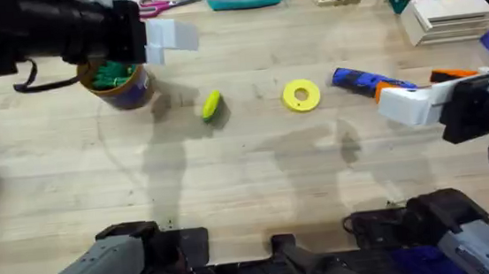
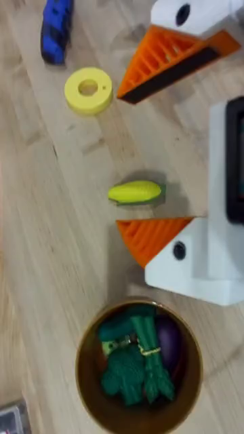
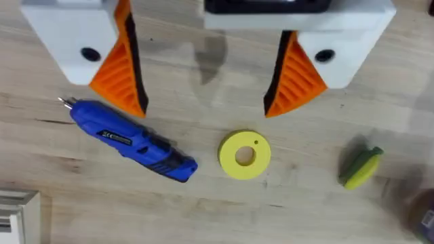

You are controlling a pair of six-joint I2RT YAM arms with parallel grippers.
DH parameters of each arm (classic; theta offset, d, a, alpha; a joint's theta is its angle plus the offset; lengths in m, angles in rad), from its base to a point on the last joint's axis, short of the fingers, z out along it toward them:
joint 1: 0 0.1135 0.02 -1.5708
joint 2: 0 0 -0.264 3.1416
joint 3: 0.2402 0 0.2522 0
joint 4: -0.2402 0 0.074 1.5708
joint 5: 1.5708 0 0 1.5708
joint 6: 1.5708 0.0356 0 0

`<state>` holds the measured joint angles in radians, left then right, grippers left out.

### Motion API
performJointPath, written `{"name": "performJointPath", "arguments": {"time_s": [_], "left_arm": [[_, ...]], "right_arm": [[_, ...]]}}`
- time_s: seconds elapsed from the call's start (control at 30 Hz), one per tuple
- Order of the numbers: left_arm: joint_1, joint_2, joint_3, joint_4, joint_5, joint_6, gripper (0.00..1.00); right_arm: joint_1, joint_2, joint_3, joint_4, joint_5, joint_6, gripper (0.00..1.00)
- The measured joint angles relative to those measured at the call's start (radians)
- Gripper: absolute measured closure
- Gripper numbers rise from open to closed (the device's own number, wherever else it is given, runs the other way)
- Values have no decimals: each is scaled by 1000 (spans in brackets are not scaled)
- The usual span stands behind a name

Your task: Pick up the gripper from the table and insert it into the empty holder that is missing its gripper. Then pick up a screw, insert it into the mounting hole, and use the screwdriver to tighten it. Finally, clean up the table by picking up the vegetable and placing it into the bucket.

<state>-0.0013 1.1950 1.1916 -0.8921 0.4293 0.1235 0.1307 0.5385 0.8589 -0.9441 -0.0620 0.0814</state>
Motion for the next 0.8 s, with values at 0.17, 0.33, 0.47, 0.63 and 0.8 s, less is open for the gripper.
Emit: {"name": "performJointPath", "arguments": {"time_s": [0.17,0.33,0.47,0.63,0.8], "left_arm": [[0,35,3,-21,-44,4,16],[-6,46,3,-48,-107,14,15],[-70,46,4,-124,-216,-3,15],[-235,55,10,-192,-349,-76,16],[-367,133,21,-194,-403,-151,14]], "right_arm": [[0,0,0,-4,0,-1,5],[0,0,0,-4,-4,-1,4],[0,0,0,-3,-7,-4,4],[0,0,0,-3,-7,-4,4],[0,0,0,-3,-7,-4,5]]}}
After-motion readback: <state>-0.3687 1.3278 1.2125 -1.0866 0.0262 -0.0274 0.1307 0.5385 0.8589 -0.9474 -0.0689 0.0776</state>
